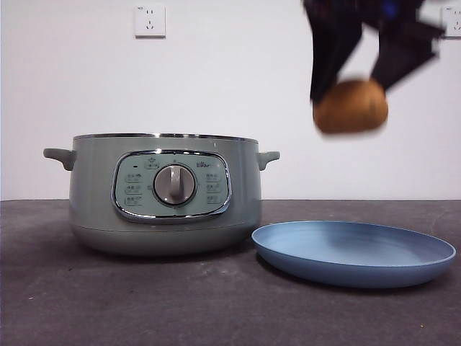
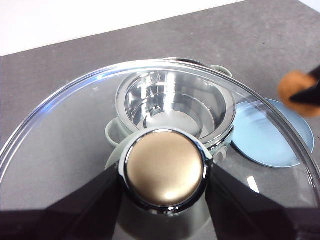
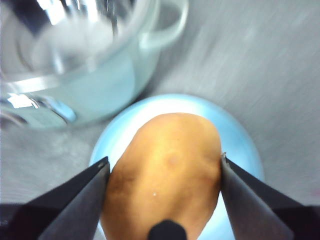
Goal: Take the potato out from the steamer,put the potato on the plate,close the lid
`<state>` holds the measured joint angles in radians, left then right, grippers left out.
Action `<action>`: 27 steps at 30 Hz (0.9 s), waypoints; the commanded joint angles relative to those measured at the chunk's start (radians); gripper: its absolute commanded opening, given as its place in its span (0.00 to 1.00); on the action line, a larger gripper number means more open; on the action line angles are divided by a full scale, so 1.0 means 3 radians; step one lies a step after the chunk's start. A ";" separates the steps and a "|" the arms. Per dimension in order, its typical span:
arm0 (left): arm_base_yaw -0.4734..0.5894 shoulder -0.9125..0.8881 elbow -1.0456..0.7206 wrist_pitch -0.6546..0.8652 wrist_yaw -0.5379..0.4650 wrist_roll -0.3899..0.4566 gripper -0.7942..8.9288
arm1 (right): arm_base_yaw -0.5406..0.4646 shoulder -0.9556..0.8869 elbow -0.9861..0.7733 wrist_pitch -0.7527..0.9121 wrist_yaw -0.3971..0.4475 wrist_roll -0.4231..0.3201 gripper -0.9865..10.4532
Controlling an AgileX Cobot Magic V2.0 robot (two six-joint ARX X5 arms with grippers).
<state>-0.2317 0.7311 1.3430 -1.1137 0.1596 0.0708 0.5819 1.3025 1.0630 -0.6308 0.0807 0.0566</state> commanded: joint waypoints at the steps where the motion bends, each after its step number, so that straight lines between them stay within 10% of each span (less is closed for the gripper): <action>1: 0.0008 -0.0023 0.0064 0.0142 0.0018 0.0041 0.07 | -0.0005 0.0032 -0.0370 0.0427 -0.0015 0.0086 0.07; 21: 0.0006 -0.0004 0.0064 0.0174 0.0107 0.0037 0.07 | -0.0435 0.0748 -0.0926 0.1371 -0.0474 0.0079 0.09; 27: 0.0006 0.0128 0.0064 0.0267 0.0216 0.0038 0.07 | -0.0434 0.0706 -0.0924 0.1382 -0.0535 0.0106 0.51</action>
<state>-0.2317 0.7692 1.3430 -1.0901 0.2035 0.0708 0.4507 1.5135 0.7944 -0.2134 -0.0761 0.0761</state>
